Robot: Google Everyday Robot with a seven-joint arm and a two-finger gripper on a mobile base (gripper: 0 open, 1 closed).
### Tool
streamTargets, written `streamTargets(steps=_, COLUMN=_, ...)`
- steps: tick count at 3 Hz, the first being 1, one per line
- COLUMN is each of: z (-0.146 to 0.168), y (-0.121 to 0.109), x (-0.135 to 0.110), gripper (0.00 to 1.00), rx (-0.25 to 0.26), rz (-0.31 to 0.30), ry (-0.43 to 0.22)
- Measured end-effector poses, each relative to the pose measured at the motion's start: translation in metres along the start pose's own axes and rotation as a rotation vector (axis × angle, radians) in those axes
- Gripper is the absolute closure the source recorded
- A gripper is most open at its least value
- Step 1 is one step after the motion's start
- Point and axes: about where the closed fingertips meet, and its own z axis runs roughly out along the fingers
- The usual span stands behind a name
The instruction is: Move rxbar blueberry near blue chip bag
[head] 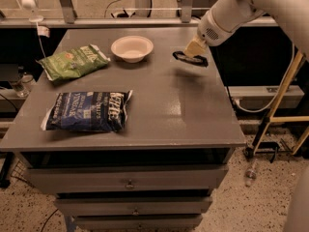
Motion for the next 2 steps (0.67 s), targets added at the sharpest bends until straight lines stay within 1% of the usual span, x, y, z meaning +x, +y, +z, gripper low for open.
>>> streamTargets(steps=1, z=0.004, y=0.002, x=-0.002, gripper=1.0, rx=-0.01, rz=-0.01, ry=-0.001)
streamTargets(steps=2, z=0.007, y=0.031, x=-0.022, gripper=1.0, rx=-0.046, rz=-0.102, ry=-0.028)
